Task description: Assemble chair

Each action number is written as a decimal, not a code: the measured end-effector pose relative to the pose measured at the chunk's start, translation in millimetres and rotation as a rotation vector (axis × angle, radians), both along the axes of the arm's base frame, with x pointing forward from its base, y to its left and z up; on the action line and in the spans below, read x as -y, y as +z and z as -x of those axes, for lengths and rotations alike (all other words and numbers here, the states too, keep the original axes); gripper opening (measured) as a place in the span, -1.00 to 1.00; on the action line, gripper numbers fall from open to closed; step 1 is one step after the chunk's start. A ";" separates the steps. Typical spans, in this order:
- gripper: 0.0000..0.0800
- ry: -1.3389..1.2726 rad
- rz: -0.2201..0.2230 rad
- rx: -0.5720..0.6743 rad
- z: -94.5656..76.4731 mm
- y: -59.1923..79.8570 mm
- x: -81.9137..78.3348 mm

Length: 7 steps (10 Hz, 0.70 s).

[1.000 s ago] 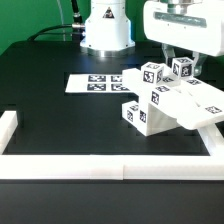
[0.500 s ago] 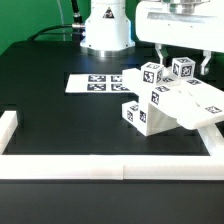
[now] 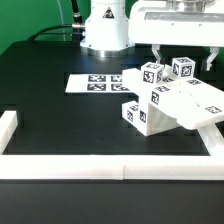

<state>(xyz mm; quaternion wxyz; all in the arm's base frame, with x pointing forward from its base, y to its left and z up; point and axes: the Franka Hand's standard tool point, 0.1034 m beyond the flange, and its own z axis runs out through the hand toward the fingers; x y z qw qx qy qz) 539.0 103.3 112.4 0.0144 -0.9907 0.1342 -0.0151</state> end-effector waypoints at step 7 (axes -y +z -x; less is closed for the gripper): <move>-0.03 0.352 0.031 0.008 -0.7 0.3 1.7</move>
Offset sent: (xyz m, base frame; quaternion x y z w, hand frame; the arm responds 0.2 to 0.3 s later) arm 0.0042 0.0026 0.0023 -0.0258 -0.0068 -0.1625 0.9864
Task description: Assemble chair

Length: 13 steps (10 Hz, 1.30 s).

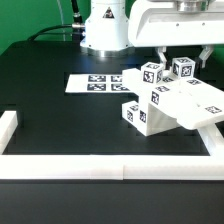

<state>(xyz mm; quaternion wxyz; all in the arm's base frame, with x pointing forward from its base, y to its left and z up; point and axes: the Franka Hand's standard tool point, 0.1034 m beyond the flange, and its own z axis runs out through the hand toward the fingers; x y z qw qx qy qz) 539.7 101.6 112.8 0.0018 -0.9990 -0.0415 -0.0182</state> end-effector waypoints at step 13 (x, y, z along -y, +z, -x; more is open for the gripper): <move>-0.28 -0.559 -0.023 -0.004 0.1 0.0 -0.9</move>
Offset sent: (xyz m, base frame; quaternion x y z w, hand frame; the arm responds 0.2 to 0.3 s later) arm 0.0000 0.0000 0.0000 0.0000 0.0000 0.0000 1.0000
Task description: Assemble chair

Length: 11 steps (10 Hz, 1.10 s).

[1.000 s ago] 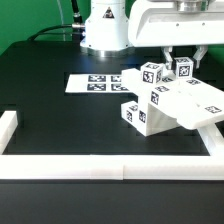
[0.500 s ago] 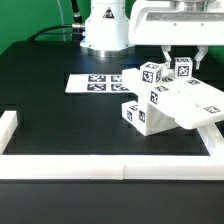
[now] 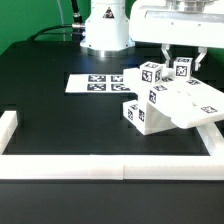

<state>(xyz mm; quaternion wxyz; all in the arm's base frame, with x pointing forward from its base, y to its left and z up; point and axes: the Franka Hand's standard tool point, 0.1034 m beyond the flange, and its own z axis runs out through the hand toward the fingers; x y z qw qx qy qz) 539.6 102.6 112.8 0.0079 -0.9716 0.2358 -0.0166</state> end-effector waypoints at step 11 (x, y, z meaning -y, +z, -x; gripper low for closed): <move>-0.28 -0.675 -0.059 -0.018 0.8 0.1 -6.4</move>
Offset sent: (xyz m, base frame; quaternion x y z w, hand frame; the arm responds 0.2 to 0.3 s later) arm 0.0000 0.0000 0.0000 0.0000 0.0000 0.1938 0.9810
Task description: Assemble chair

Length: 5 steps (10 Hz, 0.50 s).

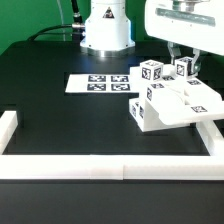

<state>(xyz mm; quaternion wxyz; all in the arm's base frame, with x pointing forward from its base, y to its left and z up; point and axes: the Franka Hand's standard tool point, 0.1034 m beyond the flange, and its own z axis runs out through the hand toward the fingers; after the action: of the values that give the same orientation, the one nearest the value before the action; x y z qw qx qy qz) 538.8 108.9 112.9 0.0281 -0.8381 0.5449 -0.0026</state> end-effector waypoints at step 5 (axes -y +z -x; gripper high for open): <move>-0.08 -0.091 -0.013 -0.005 0.5 -0.4 -2.2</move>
Offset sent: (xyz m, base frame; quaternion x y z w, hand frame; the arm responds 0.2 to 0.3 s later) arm 0.0000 0.0000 0.0000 0.0000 0.0000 0.0650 0.9979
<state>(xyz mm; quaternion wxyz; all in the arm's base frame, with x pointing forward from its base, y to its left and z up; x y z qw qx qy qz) 538.3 111.1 112.5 0.0318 -0.8121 0.5826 0.0018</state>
